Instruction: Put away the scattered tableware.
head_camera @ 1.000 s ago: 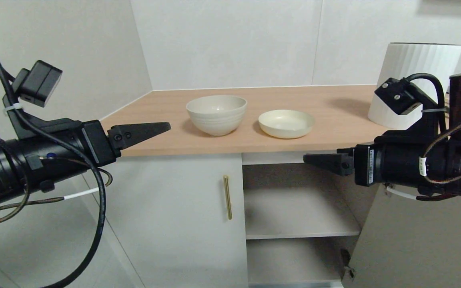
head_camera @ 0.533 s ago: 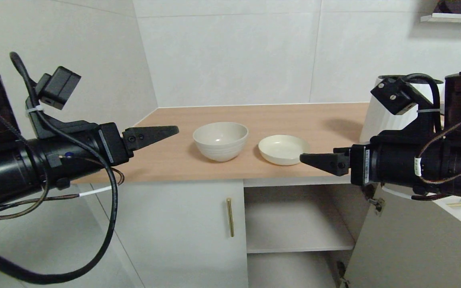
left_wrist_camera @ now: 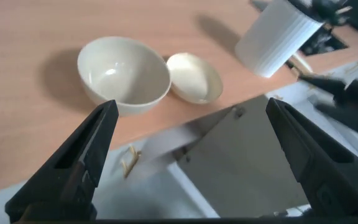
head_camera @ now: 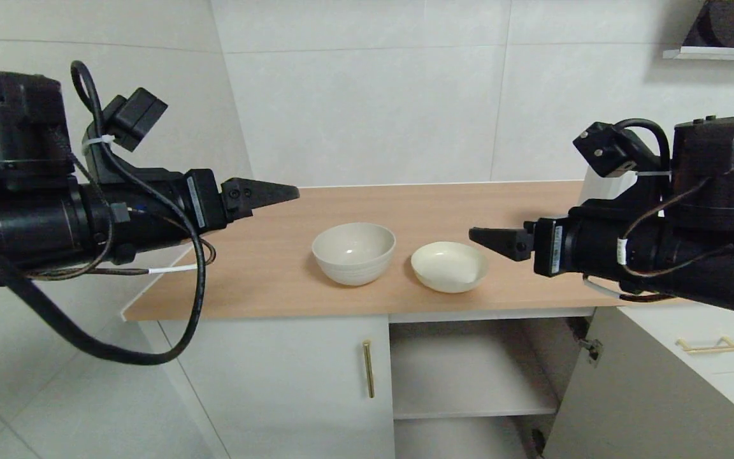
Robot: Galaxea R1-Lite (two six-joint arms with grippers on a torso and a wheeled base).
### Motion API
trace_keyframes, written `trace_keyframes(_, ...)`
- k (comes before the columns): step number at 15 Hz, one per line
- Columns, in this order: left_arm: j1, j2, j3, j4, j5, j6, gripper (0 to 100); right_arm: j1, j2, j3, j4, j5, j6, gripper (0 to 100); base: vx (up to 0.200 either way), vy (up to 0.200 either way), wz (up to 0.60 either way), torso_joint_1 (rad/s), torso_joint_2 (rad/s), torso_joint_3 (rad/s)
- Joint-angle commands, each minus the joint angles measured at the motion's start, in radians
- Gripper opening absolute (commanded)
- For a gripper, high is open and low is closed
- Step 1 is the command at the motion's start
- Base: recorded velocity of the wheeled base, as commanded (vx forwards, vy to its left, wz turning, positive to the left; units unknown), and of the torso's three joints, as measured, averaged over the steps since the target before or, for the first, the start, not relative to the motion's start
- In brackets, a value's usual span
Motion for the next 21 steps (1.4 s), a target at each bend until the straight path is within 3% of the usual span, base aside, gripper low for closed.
trace_keyframes(1, 0.001, 0.029, -0.089, 0.109, 0.0, 0.0, 100, 0.002, 0.121, -0.03, -0.067, -0.103, -0.021, 100, 0.0, 0.0, 0.0, 0.0, 0.0, 0.0)
trace_keyframes(3, 0.006, 0.025, -0.127, 0.279, 0.004, 0.0, 100, 0.005, 0.181, -0.112, 0.029, -0.125, -0.017, 100, 0.0, 0.0, 0.0, 0.0, 0.0, 0.0)
trace_keyframes(5, 0.015, 0.043, -0.143, 0.311, 0.029, -0.004, 100, 0.005, 0.199, -0.198, 0.144, -0.125, 0.074, 100, 0.0, 0.0, 0.0, 0.0, 0.0, 0.0)
trace_keyframes(7, 0.012, 0.106, -0.154, 0.314, 0.121, -0.011, 100, -0.007, 0.198, -0.284, 0.259, -0.133, 0.146, 100, 0.0, 0.0, 0.0, 0.0, 0.0, 0.0)
trace_keyframes(9, -0.005, 0.229, -0.192, 0.314, 0.274, -0.012, 100, -0.012, 0.219, -0.359, 0.358, -0.177, 0.218, 100, 0.0, 0.0, 0.0, 0.0, 0.0, 0.0)
trace_keyframes(10, -0.008, 0.285, -0.226, 0.314, 0.307, -0.027, 100, -0.015, 0.224, -0.37, 0.366, -0.185, 0.227, 100, 0.0, 0.0, 0.0, 0.0, 0.0, 0.0)
trace_keyframes(12, -0.037, 0.351, -0.261, 0.313, 0.31, -0.084, 100, -0.021, 0.224, -0.366, 0.366, -0.188, 0.227, 100, 0.0, 0.0, 0.0, 0.0, 0.0, 0.0)
trace_keyframes(15, -0.055, 0.422, -0.295, 0.308, 0.314, -0.07, 100, -0.021, 0.226, -0.366, 0.368, -0.191, 0.226, 100, 0.0, 0.0, 0.0, 0.0, 0.0, 0.0)
trace_keyframes(18, -0.063, 0.436, -0.319, 0.297, 0.311, -0.098, 100, -0.021, 0.226, -0.362, 0.368, -0.191, 0.224, 100, 0.0, 0.0, 0.0, 0.0, 0.0, 0.0)
trace_keyframes(20, -0.065, 0.453, -0.373, 0.297, 0.313, -0.167, 100, -0.026, 0.226, -0.359, 0.368, -0.192, 0.223, 100, 0.0, 0.0, 0.0, 0.0, 0.0, 0.0)
trace_keyframes(21, -0.065, 0.463, -0.385, 0.299, 0.313, -0.182, 100, -0.026, 0.226, -0.356, 0.368, -0.192, 0.223, 100, 0.0, 0.0, 0.0, 0.0, 0.0, 0.0)
